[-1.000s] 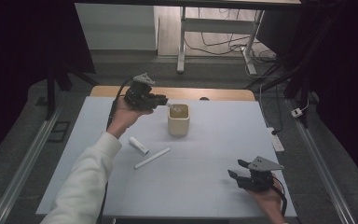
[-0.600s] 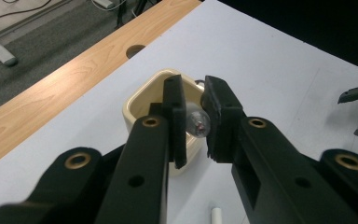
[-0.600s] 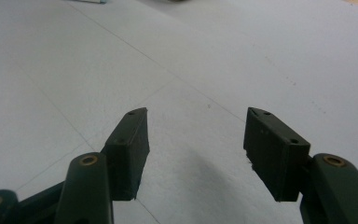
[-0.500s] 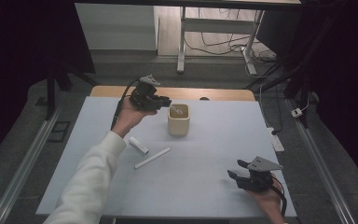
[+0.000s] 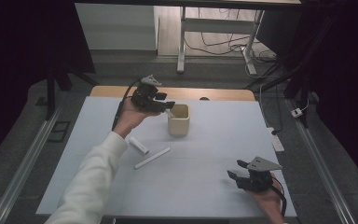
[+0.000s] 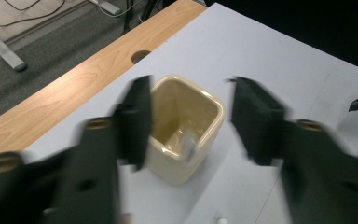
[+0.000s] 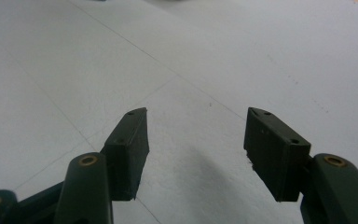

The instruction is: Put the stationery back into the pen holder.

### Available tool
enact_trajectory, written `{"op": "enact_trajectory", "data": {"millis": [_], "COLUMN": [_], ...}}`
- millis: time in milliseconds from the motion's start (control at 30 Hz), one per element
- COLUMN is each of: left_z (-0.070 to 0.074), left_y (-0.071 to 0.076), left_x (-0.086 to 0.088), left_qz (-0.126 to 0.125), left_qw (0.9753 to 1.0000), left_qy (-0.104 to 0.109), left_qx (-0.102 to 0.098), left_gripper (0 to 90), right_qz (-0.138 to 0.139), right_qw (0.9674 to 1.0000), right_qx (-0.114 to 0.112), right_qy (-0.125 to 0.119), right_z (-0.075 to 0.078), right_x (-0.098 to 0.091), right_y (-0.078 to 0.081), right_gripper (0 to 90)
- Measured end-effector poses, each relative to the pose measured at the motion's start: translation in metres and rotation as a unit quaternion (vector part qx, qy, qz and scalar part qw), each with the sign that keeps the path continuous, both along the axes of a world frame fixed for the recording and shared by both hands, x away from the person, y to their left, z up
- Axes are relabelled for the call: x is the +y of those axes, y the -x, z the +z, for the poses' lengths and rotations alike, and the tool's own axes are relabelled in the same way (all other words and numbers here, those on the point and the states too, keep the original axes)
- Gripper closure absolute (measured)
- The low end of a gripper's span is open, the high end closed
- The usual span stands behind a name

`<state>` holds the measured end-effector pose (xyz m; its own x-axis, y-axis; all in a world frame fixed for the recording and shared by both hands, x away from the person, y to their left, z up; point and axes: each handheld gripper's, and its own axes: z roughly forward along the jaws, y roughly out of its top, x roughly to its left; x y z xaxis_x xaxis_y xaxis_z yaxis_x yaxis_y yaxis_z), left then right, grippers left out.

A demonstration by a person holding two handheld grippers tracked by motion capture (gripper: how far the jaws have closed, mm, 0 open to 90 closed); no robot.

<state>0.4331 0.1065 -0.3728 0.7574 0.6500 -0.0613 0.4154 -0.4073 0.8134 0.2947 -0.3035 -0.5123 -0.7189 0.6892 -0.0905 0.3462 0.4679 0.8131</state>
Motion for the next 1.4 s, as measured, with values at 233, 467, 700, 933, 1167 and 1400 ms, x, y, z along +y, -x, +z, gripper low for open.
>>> {"op": "enact_trajectory", "data": {"millis": [233,467,700,933,1167,1400], "left_z": [-0.007,-0.016,-0.024,-0.032,-0.042,-0.052], "left_y": [0.009,0.026,0.047,0.067,0.081,0.087], "left_x": [0.008,0.015,0.022,0.027,0.033,0.037], "left_qz": [-0.003,-0.017,-0.019,-0.022,-0.027,-0.023], "left_qw": [0.9999,0.9997,0.9997,0.9995,0.9993,0.9995], "left_qy": [0.013,0.017,0.008,-0.008,-0.018,-0.02], "left_qx": [-0.001,-0.002,-0.013,-0.024,-0.017,-0.007], "left_gripper": [37.7,38.2,38.4,38.4,37.8,37.8], "right_qz": [0.0,-0.002,-0.003,-0.005,-0.006,-0.007], "right_qw": [1.0,1.0,1.0,1.0,1.0,1.0], "right_qx": [0.002,0.001,0.0,0.001,0.002,0.001], "right_qy": [0.0,0.0,0.0,0.001,0.001,0.003], "right_z": [-0.001,0.0,0.0,-0.001,-0.001,-0.001], "right_x": [0.0,0.0,0.0,0.0,0.0,0.0], "right_y": [-0.001,0.0,0.0,0.0,0.0,0.0], "right_gripper": [39.4,39.4,39.3,39.2,39.2,39.2]}}
